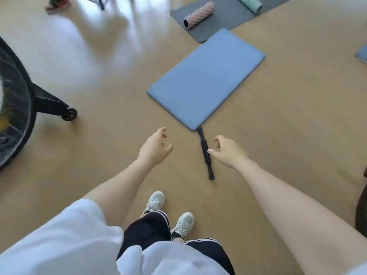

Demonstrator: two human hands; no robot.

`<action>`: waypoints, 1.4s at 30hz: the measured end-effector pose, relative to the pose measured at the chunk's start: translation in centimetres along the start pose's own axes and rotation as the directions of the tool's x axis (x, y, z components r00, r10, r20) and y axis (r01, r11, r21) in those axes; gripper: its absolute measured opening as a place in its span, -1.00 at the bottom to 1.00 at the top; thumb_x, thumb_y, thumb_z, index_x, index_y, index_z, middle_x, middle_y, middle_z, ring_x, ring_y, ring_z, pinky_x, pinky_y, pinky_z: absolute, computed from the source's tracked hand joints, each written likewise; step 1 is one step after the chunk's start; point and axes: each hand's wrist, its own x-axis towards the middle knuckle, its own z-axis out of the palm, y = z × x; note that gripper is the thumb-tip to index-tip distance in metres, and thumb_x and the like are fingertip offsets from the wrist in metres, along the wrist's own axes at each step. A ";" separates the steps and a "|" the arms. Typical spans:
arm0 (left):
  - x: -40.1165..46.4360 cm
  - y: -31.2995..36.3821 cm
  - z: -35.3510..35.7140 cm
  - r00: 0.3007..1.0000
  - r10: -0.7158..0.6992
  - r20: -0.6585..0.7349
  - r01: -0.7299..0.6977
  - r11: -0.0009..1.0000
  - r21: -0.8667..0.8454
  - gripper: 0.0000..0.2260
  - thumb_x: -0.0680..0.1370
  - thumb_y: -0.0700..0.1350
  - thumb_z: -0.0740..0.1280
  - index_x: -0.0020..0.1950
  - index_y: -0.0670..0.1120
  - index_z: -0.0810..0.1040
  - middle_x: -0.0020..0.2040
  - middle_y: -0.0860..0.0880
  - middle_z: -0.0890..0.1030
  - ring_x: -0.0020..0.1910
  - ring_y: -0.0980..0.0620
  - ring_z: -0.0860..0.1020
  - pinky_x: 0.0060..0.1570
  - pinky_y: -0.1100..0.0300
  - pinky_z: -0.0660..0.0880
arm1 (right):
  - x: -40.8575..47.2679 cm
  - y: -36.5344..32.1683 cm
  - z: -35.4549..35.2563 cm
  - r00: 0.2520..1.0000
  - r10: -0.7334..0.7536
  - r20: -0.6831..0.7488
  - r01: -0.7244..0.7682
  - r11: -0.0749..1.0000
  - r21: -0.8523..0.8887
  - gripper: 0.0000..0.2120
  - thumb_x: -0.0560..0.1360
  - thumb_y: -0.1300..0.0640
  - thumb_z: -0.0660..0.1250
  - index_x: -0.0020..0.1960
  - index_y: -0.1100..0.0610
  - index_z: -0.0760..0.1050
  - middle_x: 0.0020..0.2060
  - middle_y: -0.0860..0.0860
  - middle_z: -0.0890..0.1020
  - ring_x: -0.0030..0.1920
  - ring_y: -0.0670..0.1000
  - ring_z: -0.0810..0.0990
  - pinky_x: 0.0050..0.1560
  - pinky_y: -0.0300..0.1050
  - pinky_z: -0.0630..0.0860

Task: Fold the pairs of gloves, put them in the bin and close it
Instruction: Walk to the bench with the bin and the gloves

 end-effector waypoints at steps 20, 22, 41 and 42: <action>7.6 -15.7 -17.8 0.918 -0.279 -0.283 0.232 0.955 -0.187 -0.53 0.51 -0.06 0.29 0.39 -0.09 0.28 0.18 0.00 0.52 -0.03 0.00 0.54 0.02 0.10 0.48 | 17.2 -27.9 0.1 0.902 -0.409 0.137 0.427 0.893 -0.141 -0.47 0.53 -0.09 0.20 0.41 0.10 0.18 0.19 0.06 0.50 0.13 0.10 0.52 0.06 0.07 0.52; 10.6 -17.1 -21.1 0.917 -0.280 -0.283 0.236 0.955 -0.180 -0.53 0.52 -0.06 0.28 0.40 -0.08 0.27 0.18 0.00 0.52 -0.03 0.00 0.53 -0.01 0.11 0.48 | 20.0 -31.1 -1.0 0.905 -0.408 0.122 0.421 0.899 -0.120 -0.46 0.53 -0.09 0.20 0.41 0.10 0.18 0.17 0.06 0.52 0.11 0.10 0.53 0.06 0.08 0.53; 44.3 -22.1 -42.9 0.925 -0.211 -0.317 0.157 0.970 -0.188 -0.57 0.52 -0.07 0.27 0.37 -0.10 0.30 0.18 -0.04 0.53 -0.03 -0.03 0.53 0.02 0.10 0.46 | 52.2 -51.2 -12.0 0.928 -0.365 0.069 0.371 0.922 -0.112 -0.47 0.51 -0.09 0.21 0.40 0.08 0.19 0.20 0.07 0.52 0.21 0.13 0.48 0.15 0.04 0.46; 46.5 -22.2 -44.1 0.923 -0.216 -0.317 0.163 0.969 -0.186 -0.57 0.52 -0.08 0.27 0.37 -0.10 0.30 0.18 -0.04 0.53 -0.03 -0.03 0.53 0.01 0.11 0.45 | 54.4 -52.3 -12.9 0.926 -0.369 0.076 0.376 0.919 -0.117 -0.47 0.51 -0.09 0.21 0.40 0.08 0.19 0.20 0.07 0.52 0.21 0.12 0.49 0.14 0.03 0.47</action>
